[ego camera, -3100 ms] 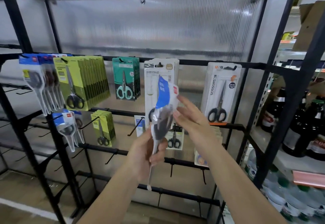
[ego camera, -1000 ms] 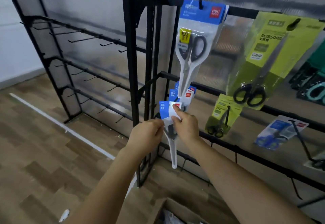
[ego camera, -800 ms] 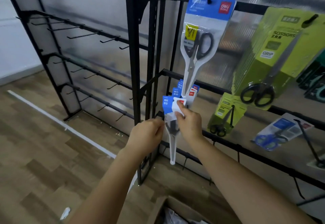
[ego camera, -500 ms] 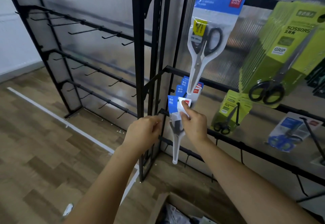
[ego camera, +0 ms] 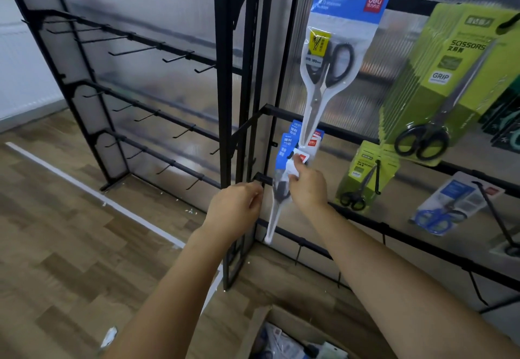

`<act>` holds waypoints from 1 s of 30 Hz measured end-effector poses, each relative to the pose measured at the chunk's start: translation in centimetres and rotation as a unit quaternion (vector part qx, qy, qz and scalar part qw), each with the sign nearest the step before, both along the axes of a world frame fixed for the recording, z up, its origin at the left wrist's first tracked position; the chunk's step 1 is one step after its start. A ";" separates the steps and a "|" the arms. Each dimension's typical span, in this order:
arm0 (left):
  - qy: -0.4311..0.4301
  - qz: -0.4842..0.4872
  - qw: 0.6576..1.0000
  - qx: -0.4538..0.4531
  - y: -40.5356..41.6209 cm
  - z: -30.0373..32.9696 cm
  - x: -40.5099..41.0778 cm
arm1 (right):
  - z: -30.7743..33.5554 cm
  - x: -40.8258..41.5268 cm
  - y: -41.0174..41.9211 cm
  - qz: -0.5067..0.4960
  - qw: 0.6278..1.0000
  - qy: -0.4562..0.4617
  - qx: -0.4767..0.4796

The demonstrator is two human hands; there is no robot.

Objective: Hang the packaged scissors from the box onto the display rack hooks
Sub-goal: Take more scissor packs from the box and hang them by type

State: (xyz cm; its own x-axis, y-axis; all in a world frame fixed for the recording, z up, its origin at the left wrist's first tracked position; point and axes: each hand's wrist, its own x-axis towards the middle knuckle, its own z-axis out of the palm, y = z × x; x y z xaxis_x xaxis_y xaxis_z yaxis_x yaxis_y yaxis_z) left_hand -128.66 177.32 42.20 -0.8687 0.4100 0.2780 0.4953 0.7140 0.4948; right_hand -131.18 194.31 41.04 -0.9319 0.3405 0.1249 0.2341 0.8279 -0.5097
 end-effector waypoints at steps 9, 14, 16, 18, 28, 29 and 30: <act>-0.005 -0.045 0.999 -0.013 1.7 0.6 0.9 | 1.3 1.1 2.2 0.009 0.998 -0.063 -0.031; -0.050 -0.077 0.995 -0.040 4.7 -1.5 2.9 | -2.1 6.5 4.8 -0.028 0.992 -0.103 -0.073; -0.079 -0.092 0.992 -0.045 5.9 -2.7 4.1 | -3.7 8.8 6.4 -0.048 0.986 -0.138 -0.077; -0.122 -0.102 0.986 -0.040 6.9 -4.1 5.2 | -5.4 11.4 8.1 -0.070 0.980 -0.161 -0.091; -0.255 -0.067 0.955 -0.137 9.4 -18.7 13.6 | -22.1 27.6 13.6 -0.107 0.942 -0.295 -0.122; -0.263 -0.067 0.950 -0.154 9.3 -21.3 14.6 | -24.5 29.6 13.8 -0.104 0.937 -0.302 -0.140; -0.274 -0.063 0.942 -0.184 9.3 -23.3 15.6 | -26.9 31.4 14.0 -0.104 0.934 -0.308 -0.150</act>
State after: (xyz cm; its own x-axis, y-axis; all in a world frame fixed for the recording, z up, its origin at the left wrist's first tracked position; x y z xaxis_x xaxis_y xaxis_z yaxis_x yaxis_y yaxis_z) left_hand -113.07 186.58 18.91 -0.7786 0.4997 -0.3795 0.3290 0.8401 0.4312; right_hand -99.76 208.32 14.13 -0.7061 0.4552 -0.5424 0.6983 0.5745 -0.4269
